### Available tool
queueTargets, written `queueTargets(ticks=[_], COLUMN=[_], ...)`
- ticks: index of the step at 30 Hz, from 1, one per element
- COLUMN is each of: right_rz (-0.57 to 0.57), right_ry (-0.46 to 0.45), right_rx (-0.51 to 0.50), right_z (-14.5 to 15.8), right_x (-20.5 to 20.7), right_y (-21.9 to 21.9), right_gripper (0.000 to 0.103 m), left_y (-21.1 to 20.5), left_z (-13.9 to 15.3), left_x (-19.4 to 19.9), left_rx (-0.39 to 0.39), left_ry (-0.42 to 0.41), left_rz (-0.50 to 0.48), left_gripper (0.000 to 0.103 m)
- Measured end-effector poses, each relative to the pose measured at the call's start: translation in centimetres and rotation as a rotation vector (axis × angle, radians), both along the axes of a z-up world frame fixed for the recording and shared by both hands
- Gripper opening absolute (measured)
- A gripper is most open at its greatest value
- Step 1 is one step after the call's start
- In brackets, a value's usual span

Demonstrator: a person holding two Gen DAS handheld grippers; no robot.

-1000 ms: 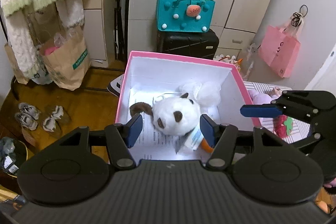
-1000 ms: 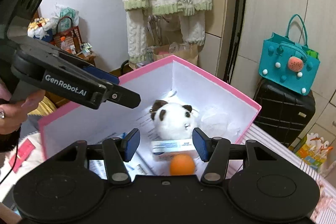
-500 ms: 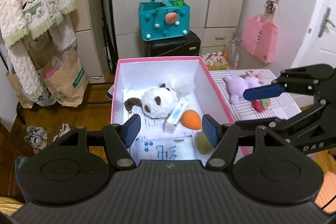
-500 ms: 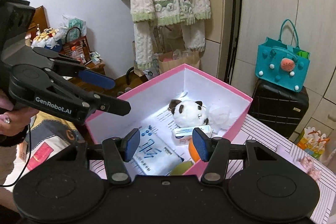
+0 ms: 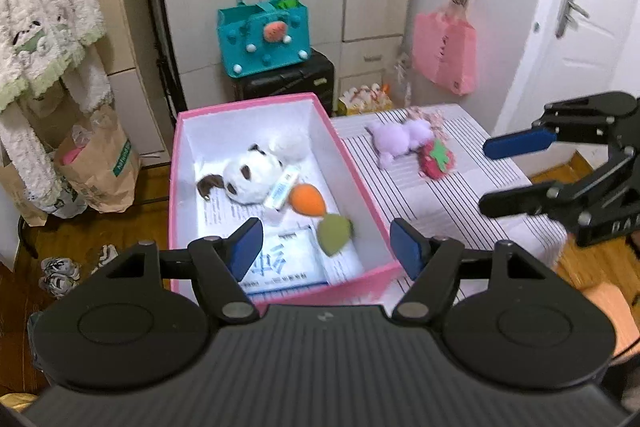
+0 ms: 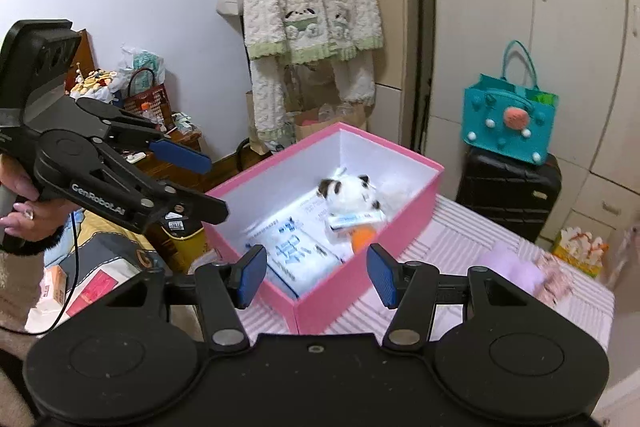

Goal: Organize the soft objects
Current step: 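Move the right gripper back toward the strawberry and lilac plushes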

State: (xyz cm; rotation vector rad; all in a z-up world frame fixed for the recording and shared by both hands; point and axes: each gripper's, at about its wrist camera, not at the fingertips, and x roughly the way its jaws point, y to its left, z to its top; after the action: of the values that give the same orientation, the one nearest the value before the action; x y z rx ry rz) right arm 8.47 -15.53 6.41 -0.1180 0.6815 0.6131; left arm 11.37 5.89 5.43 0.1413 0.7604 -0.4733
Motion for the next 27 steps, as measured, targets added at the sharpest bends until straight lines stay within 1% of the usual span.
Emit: queueTargets(ticks=[3, 9, 15, 20, 23, 27], right_rz=[-0.026, -0.062, -0.086, -0.099, -0.102, -0.114], right_ry=[0.014, 0.024, 0.034, 0.052, 0.058, 0.052], right_rx=[-0.009, -0.03, -0.036, -0.045, -0.062, -0.069], right_z=[-0.1, -0.6, -1.4, -2.8, -3.7, -4.7], right_x=[-1.0, -2.7, -3.7, -3.7, -3.4, -2.6], right_y=[-1.1, -3.2, -5.6, -7.6, -8.6, -10.5], right_gripper=[0.061, 0.061, 0.061, 0.061, 0.062, 0.062], left_y=[-0.4, -2.1, -4.7, -7.3, -9.0, -11.6], left_z=[0.0, 0.1, -0.8, -1.7, -2.3, -3.4], left_x=[-0.7, -1.9, -2.3, -1.9, -1.4, -0.8], left_rx=[0.004, 0.019, 0.01, -0.003, -0.026, -0.044], left_ry=[0.017, 0.017, 0.043, 0.063, 0.072, 0.063], left_rz=[-0.026, -0.069, -0.124, -0.172, -0.193, -0.21], left_gripper=[0.07, 0.071, 0.071, 0.071, 0.071, 0.071])
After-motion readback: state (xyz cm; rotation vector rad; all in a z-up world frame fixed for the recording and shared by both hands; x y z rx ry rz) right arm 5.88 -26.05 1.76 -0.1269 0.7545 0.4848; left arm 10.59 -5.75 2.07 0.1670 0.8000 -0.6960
